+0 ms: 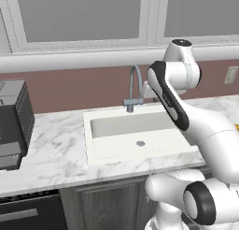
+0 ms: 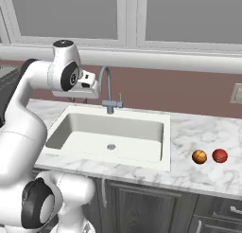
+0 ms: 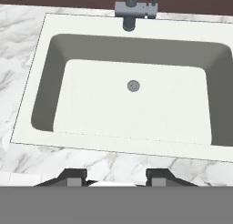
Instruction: Turn on the sink faucet. Then move the onion from the counter to the sink. Turn off the sink. Move the vegetable from the sink to the pot next to the stove. Finally move the pot to the front left burner.
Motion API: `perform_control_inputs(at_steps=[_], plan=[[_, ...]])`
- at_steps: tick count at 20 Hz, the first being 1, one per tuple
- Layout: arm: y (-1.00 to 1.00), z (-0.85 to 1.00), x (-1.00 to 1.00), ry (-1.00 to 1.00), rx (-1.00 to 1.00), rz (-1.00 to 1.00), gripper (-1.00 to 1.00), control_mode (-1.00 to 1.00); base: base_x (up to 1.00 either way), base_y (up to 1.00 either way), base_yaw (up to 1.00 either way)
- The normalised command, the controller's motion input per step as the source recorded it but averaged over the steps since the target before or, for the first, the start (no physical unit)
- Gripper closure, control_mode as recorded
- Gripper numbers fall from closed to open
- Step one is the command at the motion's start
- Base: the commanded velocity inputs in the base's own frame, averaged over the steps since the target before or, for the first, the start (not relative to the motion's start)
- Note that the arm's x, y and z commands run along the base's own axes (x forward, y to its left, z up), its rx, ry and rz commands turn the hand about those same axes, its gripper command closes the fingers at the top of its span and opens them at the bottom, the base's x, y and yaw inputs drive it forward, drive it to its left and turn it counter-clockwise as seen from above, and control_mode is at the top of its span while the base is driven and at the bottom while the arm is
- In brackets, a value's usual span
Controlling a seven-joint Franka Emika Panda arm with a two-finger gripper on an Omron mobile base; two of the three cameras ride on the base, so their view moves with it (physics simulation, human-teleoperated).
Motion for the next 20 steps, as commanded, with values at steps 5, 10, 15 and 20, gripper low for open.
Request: perform_control_inputs(at_steps=[5, 10, 15, 20], plan=[[0.00, 0.00, 0.01, 0.00, 0.00, 0.00, -1.00, 1.00, 0.04, -0.14, 0.00], [0.00, 0.00, 0.00, 0.00, 0.00, 0.00, -1.00, 1.00, 0.10, -0.46, -0.01], [0.00, 0.00, 0.00, 0.00, 0.00, 0.00, -1.00, 1.00, 0.19, -0.50, 0.00], [0.00, 0.00, 0.00, 0.00, 0.00, 0.00, -1.00, 1.00, 0.15, -0.28, -0.01]])
